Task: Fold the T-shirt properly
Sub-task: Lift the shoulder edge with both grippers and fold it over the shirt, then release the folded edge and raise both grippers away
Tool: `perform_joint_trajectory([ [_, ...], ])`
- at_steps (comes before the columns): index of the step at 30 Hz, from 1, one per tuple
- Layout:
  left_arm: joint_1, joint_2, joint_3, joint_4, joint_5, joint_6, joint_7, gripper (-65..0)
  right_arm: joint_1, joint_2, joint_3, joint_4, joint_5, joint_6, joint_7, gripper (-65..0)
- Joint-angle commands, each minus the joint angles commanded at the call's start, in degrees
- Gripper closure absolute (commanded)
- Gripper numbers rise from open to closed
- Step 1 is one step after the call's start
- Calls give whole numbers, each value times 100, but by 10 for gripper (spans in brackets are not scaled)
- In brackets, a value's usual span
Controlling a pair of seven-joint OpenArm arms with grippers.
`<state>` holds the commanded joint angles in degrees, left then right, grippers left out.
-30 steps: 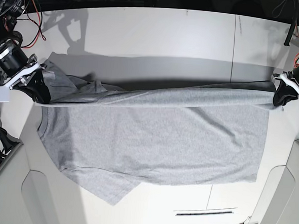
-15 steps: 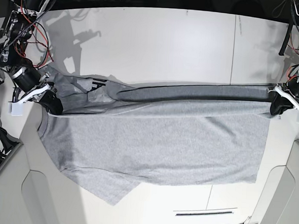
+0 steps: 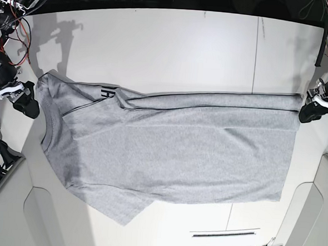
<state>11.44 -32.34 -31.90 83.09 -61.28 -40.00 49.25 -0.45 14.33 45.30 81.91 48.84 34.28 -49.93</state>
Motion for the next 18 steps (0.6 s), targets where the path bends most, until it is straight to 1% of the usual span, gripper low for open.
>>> perform_joint_trajectory([
  [1, 44, 2, -114, 0, -136, 0, 63, -300, -105, 33, 52, 0, 2, 0, 2, -345],
  [3, 190, 15, -232, 0, -195, 0, 70, -323, -304, 85, 116, 0, 0, -2, 26, -345],
  [4, 278, 28, -229, -2, -138, 0, 68, -327, -398, 116, 127, 0, -24, -11, 48, -345],
  [5, 350, 83, -229, -2, -37, 0, 37, -327, -483, 127, 142, 0, -98, -55, 81, -345],
  [7, 448, 278, -229, -2, 186, 0, -39, -327, -625, 118, 146, -17, -262, -90, 339, -345],
  [8, 450, 387, -229, -2, 267, 0, -57, -327, -660, 118, 144, -46, -260, -109, 411, -345],
  [11, 446, 647, -229, -2, 337, 0, -157, -338, -658, 103, 144, -168, -256, -111, 485, -345],
  [13, 446, 778, -229, -2, 627, 0, -280, -375, -658, 107, 144, -293, -258, -155, 494, -345],
  [15, 446, 852, -229, -2, 857, 0, -479, -392, -656, 107, 144, -466, -249, -153, 496, -345],
  [18, 442, 907, -195, -2, 973, 0, -667, -392, -656, 105, 142, -752, -81, -146, 494, -345],
])
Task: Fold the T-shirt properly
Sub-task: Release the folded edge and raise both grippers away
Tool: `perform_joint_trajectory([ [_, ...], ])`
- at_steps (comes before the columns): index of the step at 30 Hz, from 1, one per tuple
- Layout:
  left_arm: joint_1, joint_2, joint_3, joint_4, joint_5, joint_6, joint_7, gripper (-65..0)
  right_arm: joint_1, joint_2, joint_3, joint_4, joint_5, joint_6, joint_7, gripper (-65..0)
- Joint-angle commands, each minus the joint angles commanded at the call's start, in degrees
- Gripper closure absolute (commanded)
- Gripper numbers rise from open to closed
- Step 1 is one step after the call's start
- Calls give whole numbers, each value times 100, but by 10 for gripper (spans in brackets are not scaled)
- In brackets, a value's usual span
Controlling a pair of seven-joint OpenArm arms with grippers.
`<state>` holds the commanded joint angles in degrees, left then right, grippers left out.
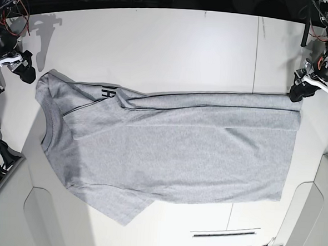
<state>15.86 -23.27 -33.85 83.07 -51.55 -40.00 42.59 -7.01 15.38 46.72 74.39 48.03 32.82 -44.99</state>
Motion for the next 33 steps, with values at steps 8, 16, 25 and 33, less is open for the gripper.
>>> perform_joint_trajectory([
  [8, 0, 57, 514, -2, 678, 211, -601, -392, 293, -28, -136, -579, 149, 46, 125, -345],
  [16, -127, 90, 544, -2, 664, 209, -640, -391, 476, -33, -861, -588, 382, 63, 118, -343],
  [25, -170, 87, 544, -2, 984, 207, -782, -245, 778, -31, -1097, -588, 186, 61, 129, -94],
  [33, -173, 85, 544, 0, 1126, 202, -1115, 0, 780, 4, -1095, -490, 188, 105, 79, 0],
])
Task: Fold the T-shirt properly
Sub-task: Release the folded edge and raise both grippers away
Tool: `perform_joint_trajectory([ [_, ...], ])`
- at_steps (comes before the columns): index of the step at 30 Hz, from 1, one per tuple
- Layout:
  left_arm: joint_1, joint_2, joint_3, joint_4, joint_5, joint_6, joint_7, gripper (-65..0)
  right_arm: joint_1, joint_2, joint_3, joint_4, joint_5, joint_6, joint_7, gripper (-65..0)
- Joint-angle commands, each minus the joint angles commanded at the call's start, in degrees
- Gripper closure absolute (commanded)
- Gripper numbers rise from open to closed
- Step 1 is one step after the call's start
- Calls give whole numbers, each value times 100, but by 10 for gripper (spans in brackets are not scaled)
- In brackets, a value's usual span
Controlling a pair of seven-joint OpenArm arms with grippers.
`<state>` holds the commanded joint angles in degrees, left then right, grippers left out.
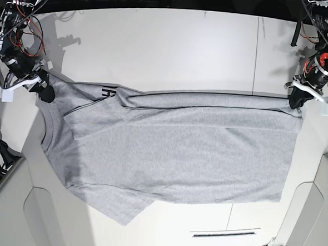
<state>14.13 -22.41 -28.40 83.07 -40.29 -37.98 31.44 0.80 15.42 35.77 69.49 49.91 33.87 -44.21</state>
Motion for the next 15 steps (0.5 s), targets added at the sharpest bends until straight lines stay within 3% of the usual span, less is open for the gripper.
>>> perform_joint_trajectory([
  [9, 293, -22, -22, 501, 35, -202, 9, 0, -70, 17, 0, 1073, 28, 0, -1182, 0],
  [15, 817, -33, -214, 1456, 249, -202, 33, 0, -564, 264, 0, 1801, 157, 0, -1250, 0],
])
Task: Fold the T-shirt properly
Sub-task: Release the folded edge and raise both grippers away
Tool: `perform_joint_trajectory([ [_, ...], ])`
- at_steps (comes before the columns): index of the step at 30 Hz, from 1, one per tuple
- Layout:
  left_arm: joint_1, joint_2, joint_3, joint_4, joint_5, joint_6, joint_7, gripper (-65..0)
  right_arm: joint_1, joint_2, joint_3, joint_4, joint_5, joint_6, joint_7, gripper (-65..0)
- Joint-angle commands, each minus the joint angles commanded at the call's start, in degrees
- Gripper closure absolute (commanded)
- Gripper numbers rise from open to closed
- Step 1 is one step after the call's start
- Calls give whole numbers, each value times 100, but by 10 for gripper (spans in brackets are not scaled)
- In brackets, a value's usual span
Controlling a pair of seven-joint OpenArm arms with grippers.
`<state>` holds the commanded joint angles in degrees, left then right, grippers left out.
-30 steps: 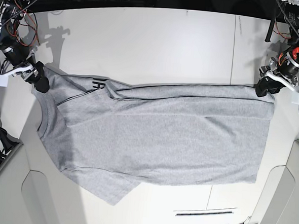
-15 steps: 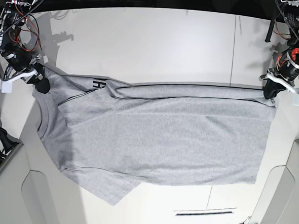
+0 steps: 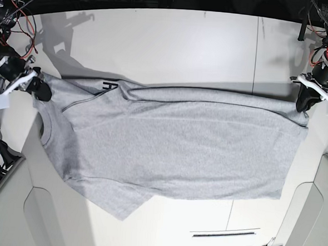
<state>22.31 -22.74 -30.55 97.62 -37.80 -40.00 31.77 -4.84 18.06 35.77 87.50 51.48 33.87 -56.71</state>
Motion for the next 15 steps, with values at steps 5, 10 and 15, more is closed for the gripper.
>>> perform_joint_trajectory([
  [5, 363, 2, -7, 240, 15, 0, 17, 0, -457, 254, 13, 343, 46, 0, -15, 0],
  [10, 909, 2, -74, 636, 17, 0, 22, 0, -979, 358, 114, 595, 177, 0, -63, 0],
  [15, 1504, 4, -304, 1097, 7, 0, 22, 0, -1414, 404, 339, 787, 433, 7, -140, 0],
])
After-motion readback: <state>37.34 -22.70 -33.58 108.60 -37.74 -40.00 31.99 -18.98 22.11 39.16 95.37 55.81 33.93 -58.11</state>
